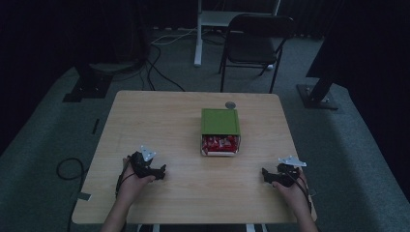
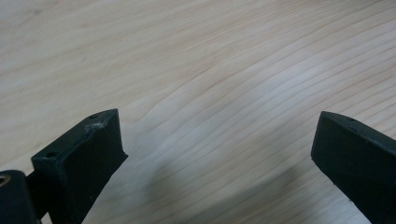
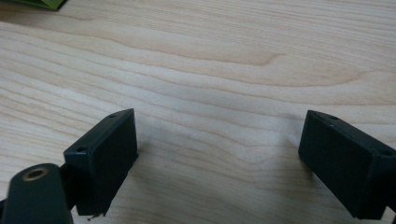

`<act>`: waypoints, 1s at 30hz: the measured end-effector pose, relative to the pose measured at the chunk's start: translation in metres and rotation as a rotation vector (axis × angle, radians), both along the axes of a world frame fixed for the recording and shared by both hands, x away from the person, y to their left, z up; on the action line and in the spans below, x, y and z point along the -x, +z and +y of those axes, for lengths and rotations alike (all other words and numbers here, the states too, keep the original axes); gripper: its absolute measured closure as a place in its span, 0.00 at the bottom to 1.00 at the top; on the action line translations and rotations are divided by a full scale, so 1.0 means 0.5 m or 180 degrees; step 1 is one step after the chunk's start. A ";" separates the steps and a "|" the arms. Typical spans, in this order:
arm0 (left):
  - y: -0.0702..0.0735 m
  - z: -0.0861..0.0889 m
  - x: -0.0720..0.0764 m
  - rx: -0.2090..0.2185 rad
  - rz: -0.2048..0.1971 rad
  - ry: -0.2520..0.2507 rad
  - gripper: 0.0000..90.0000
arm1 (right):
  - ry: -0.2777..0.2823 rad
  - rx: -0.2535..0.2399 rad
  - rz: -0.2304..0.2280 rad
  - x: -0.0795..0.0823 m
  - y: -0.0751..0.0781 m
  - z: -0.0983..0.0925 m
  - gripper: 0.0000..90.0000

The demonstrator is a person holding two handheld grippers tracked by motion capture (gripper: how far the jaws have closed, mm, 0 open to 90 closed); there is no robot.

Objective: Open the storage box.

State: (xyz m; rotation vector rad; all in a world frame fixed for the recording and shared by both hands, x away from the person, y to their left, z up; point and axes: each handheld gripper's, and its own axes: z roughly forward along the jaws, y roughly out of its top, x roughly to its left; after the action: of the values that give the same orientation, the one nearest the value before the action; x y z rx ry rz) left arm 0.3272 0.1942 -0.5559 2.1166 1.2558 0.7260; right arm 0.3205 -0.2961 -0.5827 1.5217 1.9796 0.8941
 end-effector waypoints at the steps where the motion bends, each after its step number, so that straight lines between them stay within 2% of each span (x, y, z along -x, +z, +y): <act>1: 0.001 -0.006 -0.001 -0.0007 -0.0005 -0.0021 0.04 | -0.0001 -0.0002 0.0001 0.000 0.000 0.000 0.12; 7: 0.010 -0.047 -0.005 -0.0102 -0.0081 -0.0188 0.04 | -0.0008 -0.0006 -0.0002 0.000 0.000 0.000 0.13; 17: 0.039 -0.125 -0.007 -0.0337 -0.0323 -0.0539 0.04 | -0.0007 -0.0005 -0.0002 0.000 0.000 0.000 0.13; 25: 0.058 -0.189 0.003 -0.0615 -0.0574 -0.0826 0.04 | -0.0008 -0.0005 -0.0001 0.000 0.000 0.000 0.13; 30: 0.059 -0.220 0.011 -0.0903 -0.0680 -0.0974 0.04 | -0.0009 -0.0007 -0.0001 0.000 0.000 0.000 0.13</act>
State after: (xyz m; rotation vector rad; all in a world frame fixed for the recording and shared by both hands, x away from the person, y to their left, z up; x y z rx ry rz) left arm 0.3218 0.0841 -0.5262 2.3121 0.7285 1.0058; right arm 0.3204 -0.2960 -0.5827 1.5251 1.9765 0.8955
